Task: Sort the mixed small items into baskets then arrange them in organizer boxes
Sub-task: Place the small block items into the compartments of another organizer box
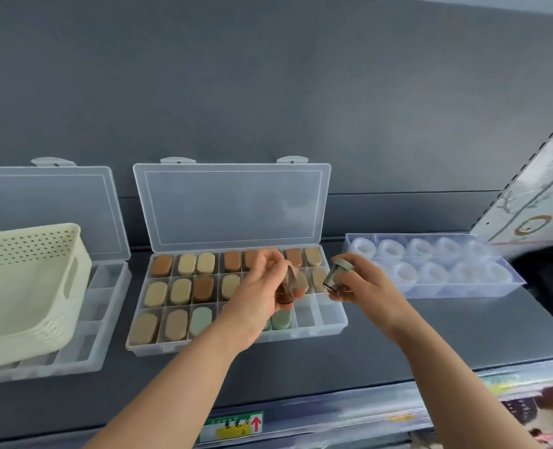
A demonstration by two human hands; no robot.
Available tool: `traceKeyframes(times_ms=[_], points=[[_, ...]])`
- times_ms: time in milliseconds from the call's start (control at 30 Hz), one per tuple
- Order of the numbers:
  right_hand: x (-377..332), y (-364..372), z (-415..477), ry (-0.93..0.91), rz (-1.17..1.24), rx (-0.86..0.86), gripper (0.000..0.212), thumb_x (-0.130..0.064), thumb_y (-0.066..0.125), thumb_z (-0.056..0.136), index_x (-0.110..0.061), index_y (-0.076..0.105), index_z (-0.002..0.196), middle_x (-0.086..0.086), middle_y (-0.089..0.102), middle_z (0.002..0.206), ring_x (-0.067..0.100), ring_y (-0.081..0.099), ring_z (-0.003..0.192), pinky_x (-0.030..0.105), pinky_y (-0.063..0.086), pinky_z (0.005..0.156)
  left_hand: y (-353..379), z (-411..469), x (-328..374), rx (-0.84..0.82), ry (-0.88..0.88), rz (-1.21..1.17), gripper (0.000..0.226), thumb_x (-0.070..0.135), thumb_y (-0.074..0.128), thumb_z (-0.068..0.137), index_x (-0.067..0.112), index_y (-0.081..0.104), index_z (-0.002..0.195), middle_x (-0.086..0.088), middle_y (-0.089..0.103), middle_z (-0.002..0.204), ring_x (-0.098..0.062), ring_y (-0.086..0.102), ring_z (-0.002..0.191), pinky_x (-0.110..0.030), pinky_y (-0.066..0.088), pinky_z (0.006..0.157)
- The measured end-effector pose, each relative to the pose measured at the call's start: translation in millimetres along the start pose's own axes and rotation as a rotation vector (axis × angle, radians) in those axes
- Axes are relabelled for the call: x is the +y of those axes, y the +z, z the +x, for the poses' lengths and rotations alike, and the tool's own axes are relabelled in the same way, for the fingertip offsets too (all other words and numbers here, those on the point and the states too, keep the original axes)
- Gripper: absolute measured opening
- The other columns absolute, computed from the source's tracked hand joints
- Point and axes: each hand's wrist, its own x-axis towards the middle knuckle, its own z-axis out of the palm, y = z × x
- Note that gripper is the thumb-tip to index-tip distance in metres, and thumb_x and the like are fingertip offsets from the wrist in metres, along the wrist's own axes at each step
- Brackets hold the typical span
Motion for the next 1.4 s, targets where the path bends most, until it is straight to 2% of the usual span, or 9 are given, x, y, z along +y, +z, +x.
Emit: traceKeyframes(times_ms=[100,233,400,567,633,733,933,1200,1400], points=[[3.7,-4.6,-0.1,-0.012,-0.026,0.019,0.023,-0.010,0.042,0.096,-0.024,0.059,0.102,0.004,0.063,0.091,0.022,0.061,0.087,0.043,0.054,0.090,4.3,1.6,-7.5,-0.021,0.083,0.312,0.021,0.029,0.051,0.096,0.036,0.051,0.116,0.005,0.060,0.113,-0.012,0.063,0.102,-0.029,0.048,0.093],[7.7,-10.2,1.0,-0.039,-0.128,0.035,0.020,-0.018,0.049,0.094,-0.031,0.060,0.104,0.007,0.066,0.099,0.024,0.061,0.094,0.040,0.051,0.093,13.5,2.4,-7.8,-0.018,0.175,0.452,0.019,0.019,0.062,0.090,0.027,0.063,0.107,0.009,0.064,0.103,0.001,0.060,0.094,-0.010,0.047,0.078],[13.2,-17.7,0.8,-0.037,-0.185,0.032,0.026,-0.016,0.056,0.090,-0.026,0.059,0.114,0.012,0.065,0.101,0.015,0.054,0.079,0.030,0.047,0.076,18.2,8.3,-16.4,-0.042,0.322,0.531,0.024,0.000,0.070,0.080,0.018,0.071,0.095,0.018,0.062,0.113,0.006,0.056,0.103,-0.004,0.039,0.084],[23.0,-20.0,1.0,-0.039,-0.204,0.052,0.029,-0.013,0.062,0.086,-0.023,0.059,0.113,0.002,0.063,0.087,0.014,0.056,0.070,0.024,0.047,0.064,18.4,13.4,-32.5,-0.048,0.366,0.761,0.018,0.005,0.074,0.077,0.016,0.070,0.091,0.015,0.057,0.109,0.005,0.055,0.099,-0.002,0.039,0.083],[24.5,-21.7,1.1,-0.041,-0.219,0.052,0.032,-0.011,0.063,0.085,-0.023,0.059,0.114,-0.001,0.064,0.089,0.014,0.059,0.072,0.020,0.048,0.061,18.0,13.2,-38.0,-0.066,0.398,0.893,0.016,0.008,0.076,0.075,0.016,0.065,0.084,0.012,0.056,0.100,-0.001,0.054,0.092,-0.004,0.040,0.079],[25.7,-23.1,0.6,-0.047,-0.279,0.038,0.036,-0.011,0.065,0.082,-0.025,0.058,0.115,-0.001,0.065,0.098,0.014,0.064,0.081,0.015,0.047,0.056,14.0,12.1,-46.8,-0.052,0.397,1.087,0.017,0.019,0.076,0.078,0.021,0.059,0.078,0.016,0.052,0.108,0.001,0.050,0.094,0.000,0.035,0.075],[30.5,-23.6,-3.7,-0.151,-0.494,-0.013,0.052,-0.015,0.071,0.079,-0.025,0.053,0.126,-0.005,0.057,0.115,0.013,0.059,0.100,0.026,0.051,0.091,7.2,12.1,-51.7,-0.034,0.427,1.237,0.015,0.034,0.070,0.081,0.023,0.061,0.088,0.015,0.054,0.115,-0.003,0.041,0.110,-0.014,0.031,0.089],[36.7,-9.8,3.4,-0.241,-0.748,-0.140,0.051,-0.014,0.066,0.081,-0.023,0.053,0.130,-0.005,0.054,0.127,0.013,0.051,0.113,0.021,0.041,0.097,5.3,10.3,-51.5,0.050,0.407,1.258,0.040,0.042,0.066,0.083,0.025,0.061,0.119,0.013,0.054,0.119,-0.007,0.042,0.111,-0.019,0.030,0.093],[41.7,-7.4,5.6,-0.228,-0.773,-0.167,0.052,-0.019,0.068,0.081,-0.025,0.052,0.131,-0.008,0.052,0.130,0.011,0.048,0.115,0.020,0.039,0.095,8.6,11.2,-52.5,0.060,0.344,1.257,0.041,0.042,0.065,0.084,0.026,0.060,0.122,0.012,0.055,0.120,-0.008,0.043,0.112,-0.022,0.034,0.094]])
